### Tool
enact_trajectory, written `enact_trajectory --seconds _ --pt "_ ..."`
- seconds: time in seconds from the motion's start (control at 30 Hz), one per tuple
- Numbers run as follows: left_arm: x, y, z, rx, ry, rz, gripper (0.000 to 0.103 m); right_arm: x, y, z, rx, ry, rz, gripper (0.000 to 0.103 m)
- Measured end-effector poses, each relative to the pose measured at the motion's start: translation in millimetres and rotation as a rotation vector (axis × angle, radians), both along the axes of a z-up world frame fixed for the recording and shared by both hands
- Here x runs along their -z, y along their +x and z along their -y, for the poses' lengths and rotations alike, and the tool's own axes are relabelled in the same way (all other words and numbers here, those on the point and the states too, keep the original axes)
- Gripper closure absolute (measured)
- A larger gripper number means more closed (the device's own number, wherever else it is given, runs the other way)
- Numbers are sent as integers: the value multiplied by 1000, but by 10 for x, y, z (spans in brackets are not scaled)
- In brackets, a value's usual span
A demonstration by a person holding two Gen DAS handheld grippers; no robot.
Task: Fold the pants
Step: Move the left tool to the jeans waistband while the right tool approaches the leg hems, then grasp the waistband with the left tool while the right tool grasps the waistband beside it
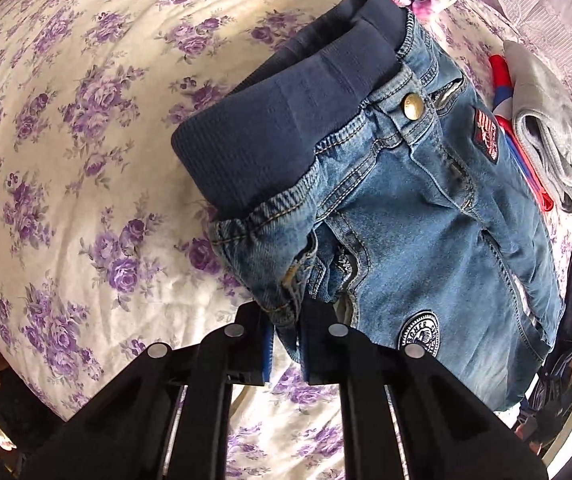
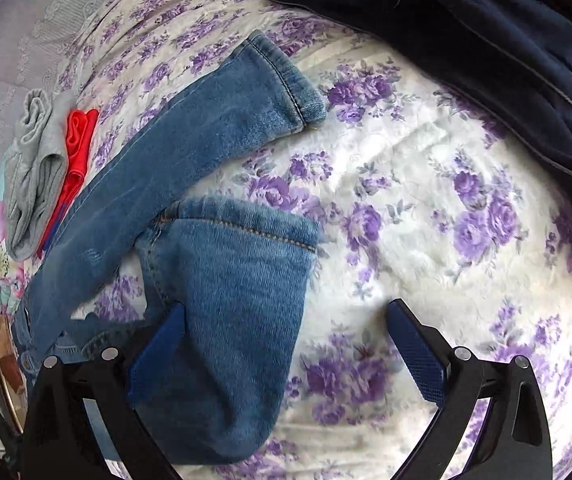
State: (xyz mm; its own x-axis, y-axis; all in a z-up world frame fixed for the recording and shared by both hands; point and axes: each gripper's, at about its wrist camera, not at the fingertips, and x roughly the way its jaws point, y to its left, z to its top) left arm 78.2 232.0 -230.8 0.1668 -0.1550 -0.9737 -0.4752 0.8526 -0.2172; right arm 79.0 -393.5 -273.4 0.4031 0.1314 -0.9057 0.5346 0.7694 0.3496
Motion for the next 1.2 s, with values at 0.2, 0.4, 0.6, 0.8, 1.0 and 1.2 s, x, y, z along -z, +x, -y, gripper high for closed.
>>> enact_trajectory --seconds 0.2,0.4,0.6,0.8,1.0,1.2 --pt "-72 50 105 12 29 18 94 -294 -114 -13 25 63 85 91" --pt "-350 -219 263 36 32 56 95 -693 -807 173 76 -62 44 92" --pt "-228 -344 163 16 16 9 95 -113 -1088 224 104 -86 -87 91" --pt "-34 -253 87 30 19 -46 87 -103 -899 58 23 -204 -160 59" --pt "-488 -650 -146 58 80 -24 41 -541 -989 -27 8 -395 -205 30" --pt "-1150 -683 -366 137 246 106 40 -1091 -549 -480 -174 -487 -4 21"
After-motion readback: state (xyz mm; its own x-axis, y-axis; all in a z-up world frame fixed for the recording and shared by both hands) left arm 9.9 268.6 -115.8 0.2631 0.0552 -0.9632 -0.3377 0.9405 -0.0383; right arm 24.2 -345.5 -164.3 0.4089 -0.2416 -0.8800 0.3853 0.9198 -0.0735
